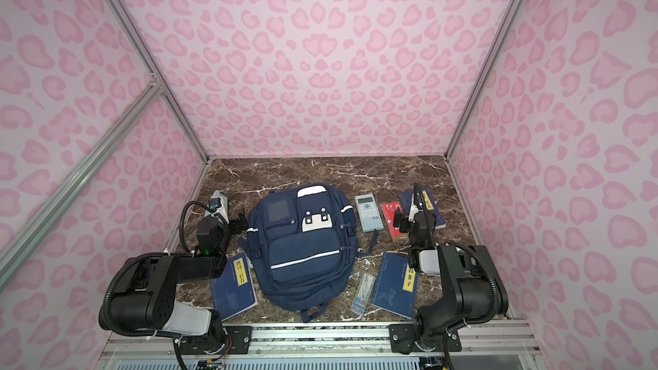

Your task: Pack the student bag

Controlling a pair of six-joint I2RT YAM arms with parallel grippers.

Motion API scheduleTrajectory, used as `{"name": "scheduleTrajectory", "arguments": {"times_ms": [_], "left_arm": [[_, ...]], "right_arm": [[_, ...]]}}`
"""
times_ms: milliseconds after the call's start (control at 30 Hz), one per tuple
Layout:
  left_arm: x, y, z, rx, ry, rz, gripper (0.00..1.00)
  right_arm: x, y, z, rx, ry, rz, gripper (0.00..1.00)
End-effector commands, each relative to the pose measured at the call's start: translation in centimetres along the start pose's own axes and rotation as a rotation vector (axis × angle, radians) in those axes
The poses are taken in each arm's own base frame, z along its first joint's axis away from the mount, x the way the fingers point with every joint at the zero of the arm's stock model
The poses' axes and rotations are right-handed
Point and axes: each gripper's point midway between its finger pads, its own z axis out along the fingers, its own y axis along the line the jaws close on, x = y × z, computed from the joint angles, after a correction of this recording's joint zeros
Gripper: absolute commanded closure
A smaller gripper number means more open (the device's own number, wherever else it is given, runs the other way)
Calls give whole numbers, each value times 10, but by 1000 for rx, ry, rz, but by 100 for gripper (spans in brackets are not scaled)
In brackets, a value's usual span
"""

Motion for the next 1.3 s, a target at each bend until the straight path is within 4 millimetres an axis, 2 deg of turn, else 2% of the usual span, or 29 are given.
{"name": "scheduleTrajectory", "arguments": {"times_ms": [0,433,567,633,700,867,933,1000,1100,1167,1200,1267], "left_arm": [[-11,-1,-1,6,-43,-4,2],[-11,-1,-1,7,-42,-5,3],[-12,0,-2,2,-50,-4,2],[-17,1,-2,-18,-34,-2,2],[-27,5,-8,-63,-24,-4,3],[-60,1,-24,-51,-8,-124,3],[-78,-10,-32,18,-15,-221,3],[-88,-12,-38,28,3,-389,3],[-102,-38,-46,206,-22,-490,3],[-96,-54,-48,246,53,-535,3],[-86,-62,-47,218,138,-540,3],[-52,-83,-50,190,322,-502,1]], "right_arm": [[-8,0,-1,0,-36,3,1],[-8,-1,-2,5,-37,14,0],[-21,-2,-4,11,-61,21,1],[-25,-17,-6,102,26,67,1],[-36,-20,-7,125,126,105,1],[-56,16,-8,-77,157,185,0],[-60,36,-7,-187,191,223,1],[-66,59,-6,-303,227,259,1],[-71,94,-2,-425,265,281,1],[-66,117,1,-463,327,237,0],[-63,130,2,-487,357,198,0],[-58,155,2,-530,400,137,0]]}}
